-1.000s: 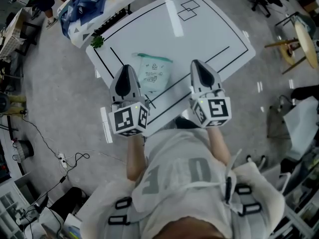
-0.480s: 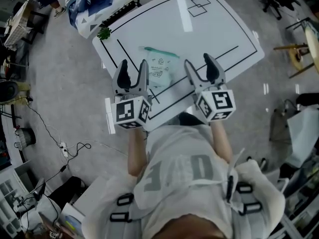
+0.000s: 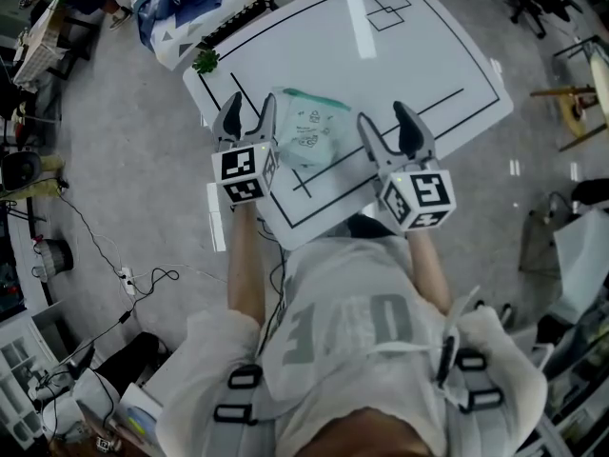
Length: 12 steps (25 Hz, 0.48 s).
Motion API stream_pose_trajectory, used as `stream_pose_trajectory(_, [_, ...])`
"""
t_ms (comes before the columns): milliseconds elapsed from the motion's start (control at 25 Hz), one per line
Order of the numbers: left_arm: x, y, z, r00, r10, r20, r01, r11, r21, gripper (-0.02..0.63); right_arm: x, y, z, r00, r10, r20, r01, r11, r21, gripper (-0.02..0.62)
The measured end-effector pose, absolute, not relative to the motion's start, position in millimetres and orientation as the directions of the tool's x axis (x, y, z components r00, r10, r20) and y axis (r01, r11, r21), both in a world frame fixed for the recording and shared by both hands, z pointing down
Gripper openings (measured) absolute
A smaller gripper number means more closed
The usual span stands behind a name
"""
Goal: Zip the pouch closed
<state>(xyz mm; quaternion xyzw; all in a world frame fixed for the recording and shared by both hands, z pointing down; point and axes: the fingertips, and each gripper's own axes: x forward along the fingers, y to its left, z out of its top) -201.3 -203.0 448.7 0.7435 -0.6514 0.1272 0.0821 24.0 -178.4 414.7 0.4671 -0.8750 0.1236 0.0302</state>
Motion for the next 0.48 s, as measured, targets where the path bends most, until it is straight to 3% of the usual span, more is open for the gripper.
stream_pose_trajectory(480, [-193.4, -262.0, 549.0, 0.242, -0.766, 0.596, -0.917, -0.381, -0.116, 0.236, 27.1, -182.7, 425.6, -0.563, -0.794, 0.229, -0.826, 0.531, -0.187, 0.255])
